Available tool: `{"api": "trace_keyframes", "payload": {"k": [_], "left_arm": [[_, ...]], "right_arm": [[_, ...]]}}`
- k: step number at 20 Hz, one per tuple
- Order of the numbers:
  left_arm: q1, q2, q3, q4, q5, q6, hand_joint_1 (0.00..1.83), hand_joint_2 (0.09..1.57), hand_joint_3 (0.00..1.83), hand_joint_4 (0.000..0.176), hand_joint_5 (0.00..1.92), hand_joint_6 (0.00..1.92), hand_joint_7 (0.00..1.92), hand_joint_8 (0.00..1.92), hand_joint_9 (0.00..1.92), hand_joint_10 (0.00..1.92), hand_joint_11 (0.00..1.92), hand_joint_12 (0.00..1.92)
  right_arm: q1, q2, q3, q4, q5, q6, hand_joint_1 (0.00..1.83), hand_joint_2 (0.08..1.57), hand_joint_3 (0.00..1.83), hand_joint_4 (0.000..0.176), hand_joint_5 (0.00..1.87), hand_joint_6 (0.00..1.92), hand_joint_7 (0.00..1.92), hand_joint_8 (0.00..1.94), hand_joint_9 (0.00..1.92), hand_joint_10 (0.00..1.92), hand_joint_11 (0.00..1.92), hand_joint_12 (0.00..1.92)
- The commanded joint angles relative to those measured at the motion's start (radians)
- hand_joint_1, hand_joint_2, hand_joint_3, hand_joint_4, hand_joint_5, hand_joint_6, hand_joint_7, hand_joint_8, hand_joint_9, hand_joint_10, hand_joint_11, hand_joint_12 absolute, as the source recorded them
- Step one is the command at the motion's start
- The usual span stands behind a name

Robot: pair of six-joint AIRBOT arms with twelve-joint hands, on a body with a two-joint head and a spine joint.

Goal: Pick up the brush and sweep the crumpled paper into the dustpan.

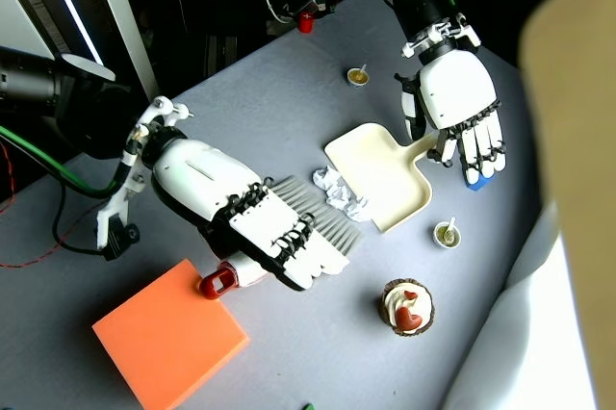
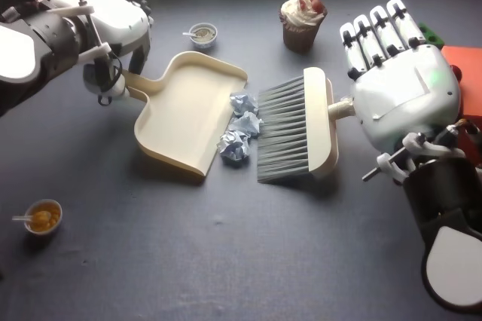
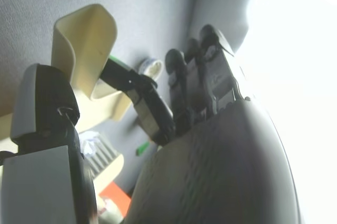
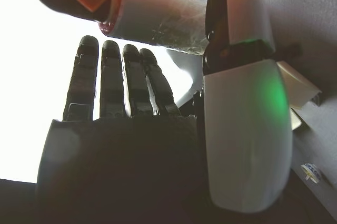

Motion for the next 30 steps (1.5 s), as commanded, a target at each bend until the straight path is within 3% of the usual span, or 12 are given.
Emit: {"api": "trace_keyframes", "payload": {"k": [1,7,21,24,27,28,29,30], "left_arm": [[-0.001,0.008,0.006,0.032,0.078,0.002,1.12,1.09,0.0,0.0,1.05,0.86,0.34,0.01,0.21,0.01,0.16,0.03],[0.001,0.007,0.014,0.033,0.078,0.0,1.14,1.08,0.0,0.0,1.07,0.82,0.33,0.0,0.24,0.0,0.24,0.05],[-0.022,0.006,0.027,0.042,0.079,-0.001,1.13,1.1,0.0,0.0,1.02,0.91,0.31,0.01,0.18,0.01,0.21,0.03],[-0.025,0.006,0.027,0.043,0.076,-0.001,1.14,1.1,0.0,0.0,1.03,0.9,0.31,0.0,0.21,0.0,0.21,0.03],[-0.026,0.005,0.026,0.038,0.074,-0.001,1.13,1.09,0.0,0.0,1.04,0.87,0.32,0.0,0.2,0.0,0.19,0.02],[-0.027,0.006,0.026,0.038,0.074,-0.001,1.14,1.09,0.0,0.0,1.05,0.87,0.35,0.01,0.22,0.0,0.19,0.02],[-0.028,0.006,0.026,0.039,0.073,-0.001,1.12,1.09,0.0,0.0,1.03,0.89,0.33,0.0,0.21,0.0,0.18,0.02],[-0.028,0.006,0.025,0.039,0.073,-0.001,1.11,1.1,0.0,0.0,1.01,0.93,0.31,0.0,0.18,0.0,0.16,0.01]], "right_arm": [[0.011,0.001,0.014,-0.086,-0.083,0.001,1.17,1.0,0.0,0.0,0.05,0.01,0.08,0.01,0.08,0.01,0.09,0.03],[0.01,-0.024,0.06,-0.053,-0.052,0.024,1.14,0.98,0.0,0.0,0.09,0.01,0.11,0.01,0.11,0.01,0.13,0.04],[-0.014,-0.039,0.088,-0.077,-0.029,0.043,1.13,0.99,0.0,0.0,0.1,0.0,0.1,0.0,0.09,0.0,0.09,0.02],[-0.014,-0.039,0.097,-0.077,-0.027,0.05,1.12,0.96,0.0,0.0,0.2,0.01,0.19,0.01,0.19,0.01,0.19,0.05],[-0.013,-0.039,0.106,-0.077,-0.027,0.058,0.92,1.03,0.0,0.0,0.57,0.02,0.66,0.02,0.68,0.03,0.56,0.16],[-0.013,-0.039,0.108,-0.077,-0.027,0.059,0.86,1.01,0.0,0.0,0.82,0.02,0.96,0.04,0.98,0.05,0.82,0.24],[-0.013,-0.038,0.109,-0.077,-0.027,0.059,0.82,0.97,0.0,0.0,1.02,0.01,1.19,0.02,1.17,0.06,0.95,0.38],[-0.013,-0.037,0.11,-0.077,-0.025,0.059,0.67,1.0,0.04,0.0,1.3,0.07,1.36,0.33,1.09,0.86,0.78,1.21]]}}
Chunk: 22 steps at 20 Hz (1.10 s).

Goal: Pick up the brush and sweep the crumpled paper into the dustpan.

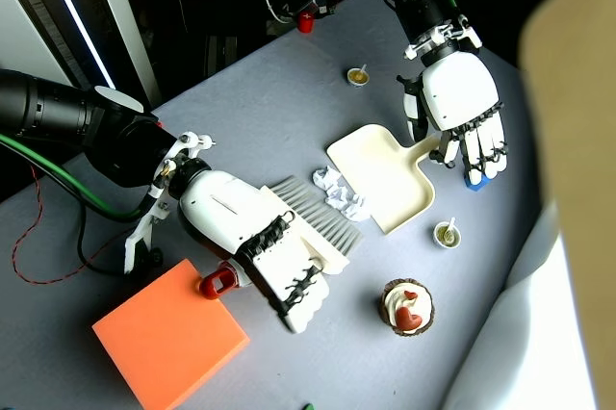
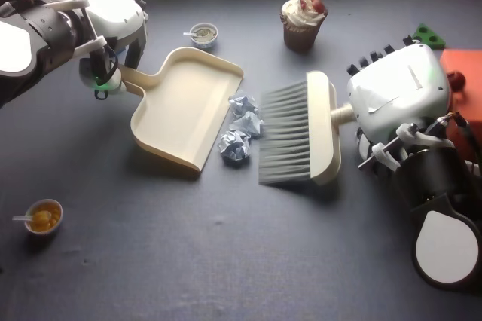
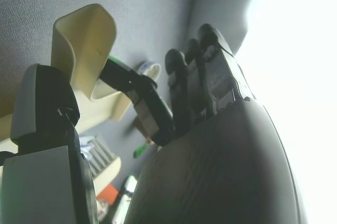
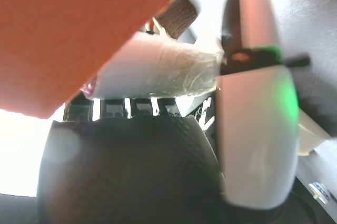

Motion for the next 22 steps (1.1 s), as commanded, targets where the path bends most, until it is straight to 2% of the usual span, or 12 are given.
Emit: {"api": "trace_keyframes", "payload": {"k": [1,2,3,4,5,7,12,15,16,18,22], "left_arm": [[-0.012,0.006,0.005,0.03,0.073,0.003,1.11,1.1,0.0,0.0,1.01,0.93,0.3,0.0,0.17,0.0,0.13,0.0],[-0.012,0.006,0.005,0.03,0.073,0.003,1.11,1.1,0.0,0.0,1.02,0.91,0.32,0.0,0.19,0.0,0.15,0.01],[-0.012,0.006,0.005,0.03,0.072,0.003,1.12,1.1,0.0,0.0,1.03,0.9,0.32,0.0,0.19,0.0,0.15,0.01],[-0.012,0.006,0.004,0.03,0.072,0.003,1.14,1.09,0.0,0.0,1.03,0.89,0.32,0.0,0.18,0.0,0.15,0.01],[-0.012,0.006,0.004,0.029,0.072,0.003,1.14,1.09,0.0,0.0,1.03,0.89,0.32,0.0,0.18,0.0,0.15,0.01],[-0.012,0.006,0.004,0.029,0.072,0.003,1.11,1.1,0.0,0.0,1.03,0.91,0.33,0.0,0.18,0.0,0.13,0.0],[-0.012,0.006,0.003,0.029,0.071,0.003,1.13,1.09,0.0,0.0,1.04,0.88,0.33,0.0,0.18,0.0,0.12,0.01],[-0.013,0.005,0.004,0.03,0.072,0.003,1.11,1.09,0.0,0.0,1.03,0.9,0.33,0.01,0.17,0.0,0.1,0.01],[-0.013,0.005,0.005,0.03,0.072,0.003,1.11,1.1,0.0,0.0,1.02,0.92,0.32,0.0,0.18,0.0,0.09,0.0],[-0.014,0.004,0.005,0.03,0.073,0.003,1.1,1.1,0.0,0.0,1.01,0.92,0.31,0.0,0.17,0.0,0.07,0.0],[-0.015,0.004,0.006,0.03,0.073,0.003,1.12,1.1,0.0,0.0,1.02,0.92,0.31,0.0,0.17,0.0,0.1,0.01]], "right_arm": [[0.001,0.008,0.006,-0.073,-0.084,-0.005,0.59,1.04,0.02,0.0,1.16,1.25,1.19,1.6,1.09,1.71,0.86,1.78],[0.001,0.008,0.007,-0.073,-0.083,-0.005,0.56,1.09,0.01,0.0,1.15,1.79,1.21,1.87,1.14,1.88,0.96,1.89],[0.001,0.01,0.008,-0.077,-0.081,-0.005,0.52,1.13,0.01,0.0,1.17,1.89,1.23,1.93,1.19,1.91,1.06,1.92],[0.001,0.011,0.008,-0.083,-0.079,-0.005,0.36,1.25,0.02,0.0,1.22,1.92,1.32,1.94,1.33,1.92,1.35,1.92],[0.001,0.013,0.008,-0.088,-0.078,-0.005,0.36,1.25,0.02,0.0,1.22,1.92,1.32,1.94,1.33,1.92,1.35,1.92],[0.001,0.017,0.01,-0.099,-0.074,-0.005,0.27,1.29,0.01,0.0,1.22,1.92,1.35,1.94,1.38,1.92,1.47,1.92],[0.004,0.025,0.023,-0.099,-0.053,0.0,0.23,1.38,0.01,0.0,1.22,1.92,1.37,1.94,1.39,1.92,1.41,1.92],[0.006,0.027,0.035,-0.111,-0.02,0.044,0.31,1.42,0.0,0.0,1.24,1.92,1.39,1.94,1.41,1.92,1.4,1.92],[0.008,0.027,0.041,-0.113,-0.013,0.048,0.38,1.44,0.0,0.0,1.26,1.92,1.39,1.94,1.42,1.92,1.4,1.92],[0.017,0.028,0.048,-0.113,-0.009,0.061,0.4,1.44,0.0,0.0,1.26,1.92,1.4,1.94,1.42,1.92,1.4,1.92],[0.034,0.05,0.045,-0.112,0.014,0.163,0.55,1.42,0.0,0.0,1.27,1.92,1.4,1.94,1.43,1.92,1.38,1.92]]}}
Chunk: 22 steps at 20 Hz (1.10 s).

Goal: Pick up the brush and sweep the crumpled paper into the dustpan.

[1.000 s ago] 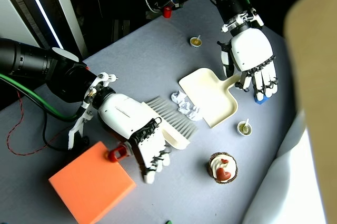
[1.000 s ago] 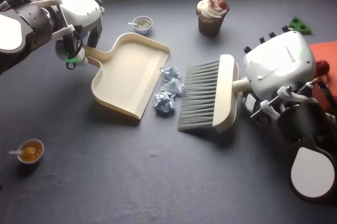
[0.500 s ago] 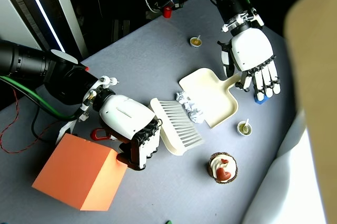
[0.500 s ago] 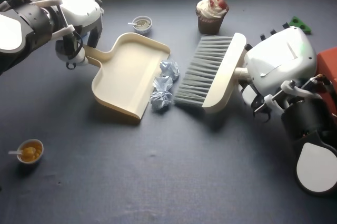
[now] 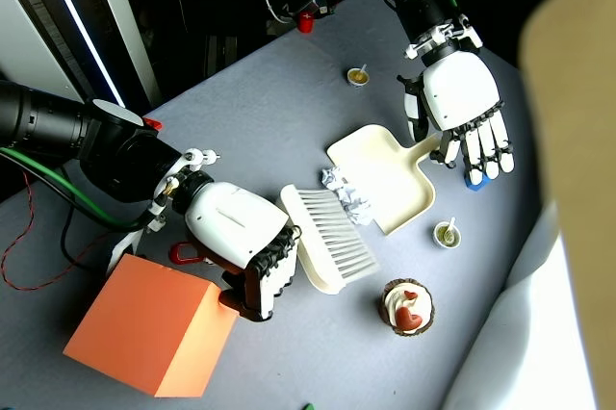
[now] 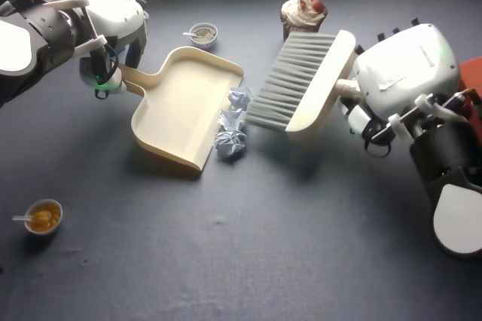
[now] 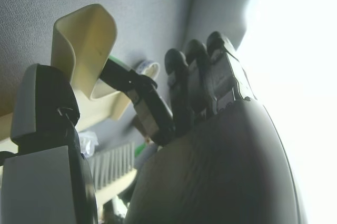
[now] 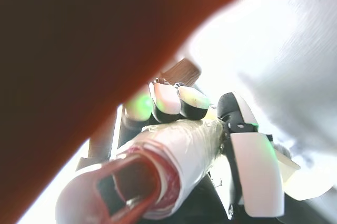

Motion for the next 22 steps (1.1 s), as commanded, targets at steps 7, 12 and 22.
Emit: {"api": "trace_keyframes", "payload": {"k": [7,12,22], "left_arm": [[-0.014,0.005,0.006,0.03,0.073,0.003,1.12,1.1,0.0,0.0,1.02,0.91,0.34,0.0,0.21,0.01,0.14,0.03],[-0.016,0.005,0.006,0.031,0.073,0.003,1.12,1.09,0.0,0.0,1.03,0.9,0.34,0.0,0.19,0.0,0.13,0.03],[-0.016,0.006,0.006,0.034,0.072,0.003,1.13,1.09,0.0,0.0,1.03,0.89,0.34,0.0,0.2,0.0,0.15,0.03]], "right_arm": [[0.059,0.074,-0.034,-0.04,0.146,-0.01,0.79,1.4,0.0,0.0,1.19,1.92,1.34,1.94,1.36,1.92,1.32,1.92],[0.11,0.121,-0.039,0.036,0.294,-0.19,0.88,1.38,0.0,0.0,1.18,1.92,1.34,1.94,1.36,1.92,1.32,1.92],[0.194,0.171,-0.1,0.292,0.434,-0.382,0.93,1.31,0.0,0.0,1.14,1.92,1.32,1.94,1.35,1.92,1.32,1.92]]}}
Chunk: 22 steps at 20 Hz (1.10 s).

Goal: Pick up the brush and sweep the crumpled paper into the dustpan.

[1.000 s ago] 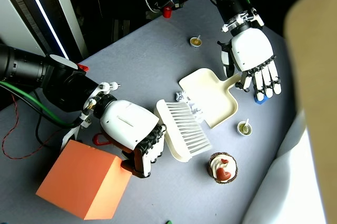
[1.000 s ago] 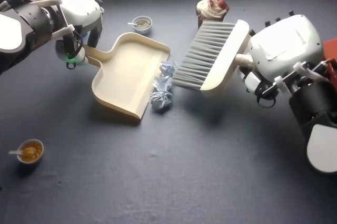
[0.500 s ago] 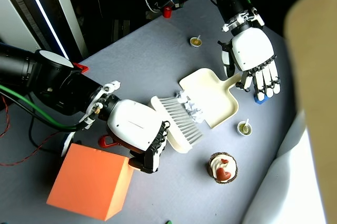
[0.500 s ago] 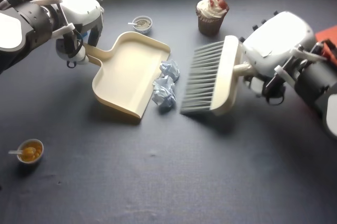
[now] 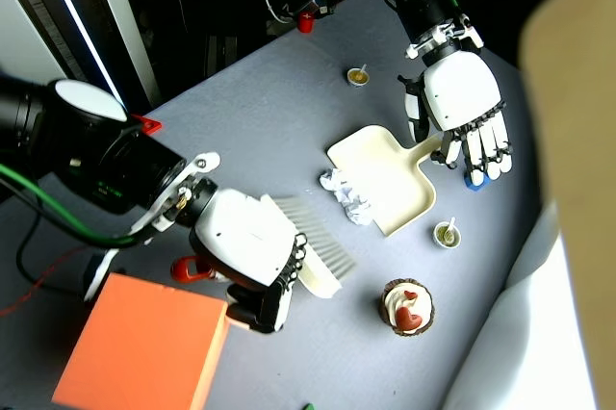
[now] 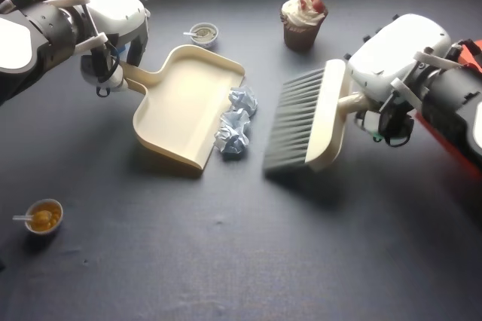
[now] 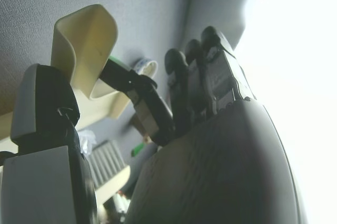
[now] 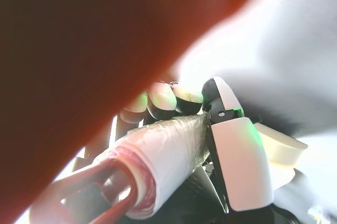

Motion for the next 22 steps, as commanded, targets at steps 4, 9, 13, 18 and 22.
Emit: {"api": "trace_keyframes", "payload": {"k": [4,9,13,18,22], "left_arm": [[-0.01,0.007,0.004,0.032,0.072,0.003,1.11,1.1,0.0,0.0,1.01,0.92,0.34,0.0,0.2,0.0,0.15,0.03],[-0.01,0.008,0.002,0.032,0.07,0.004,1.12,1.1,0.0,0.0,1.03,0.9,0.33,0.0,0.2,0.0,0.16,0.03],[-0.008,0.008,0.002,0.033,0.069,0.004,1.11,1.1,0.0,0.0,1.02,0.91,0.32,0.0,0.19,0.0,0.14,0.02],[-0.009,0.008,0.002,0.034,0.07,0.004,1.12,1.1,0.0,0.0,1.01,0.92,0.31,0.0,0.19,0.0,0.15,0.03],[-0.009,0.008,0.002,0.035,0.07,0.004,1.12,1.09,0.0,0.0,1.04,0.89,0.34,0.0,0.22,0.0,0.16,0.03]], "right_arm": [[-0.021,0.01,-0.009,-0.078,-0.093,-0.004,0.91,1.32,0.0,0.0,1.17,1.92,1.34,1.94,1.37,1.92,1.34,1.92],[-0.027,0.024,-0.049,-0.23,-0.128,0.053,0.92,1.29,0.0,0.0,1.16,1.92,1.31,1.94,1.28,1.92,1.19,1.92],[-0.027,0.024,-0.049,-0.219,-0.147,0.031,0.67,1.4,0.02,0.0,1.08,1.92,1.15,1.94,1.0,1.92,0.72,1.92],[-0.009,0.03,-0.045,-0.173,-0.226,0.1,0.74,1.34,0.0,0.0,1.02,1.92,1.03,1.94,0.89,1.92,0.65,1.92],[-0.007,0.035,-0.058,-0.187,-0.28,0.159,0.79,1.32,0.0,0.0,1.07,1.92,1.1,1.94,0.97,1.92,0.7,1.92]]}}
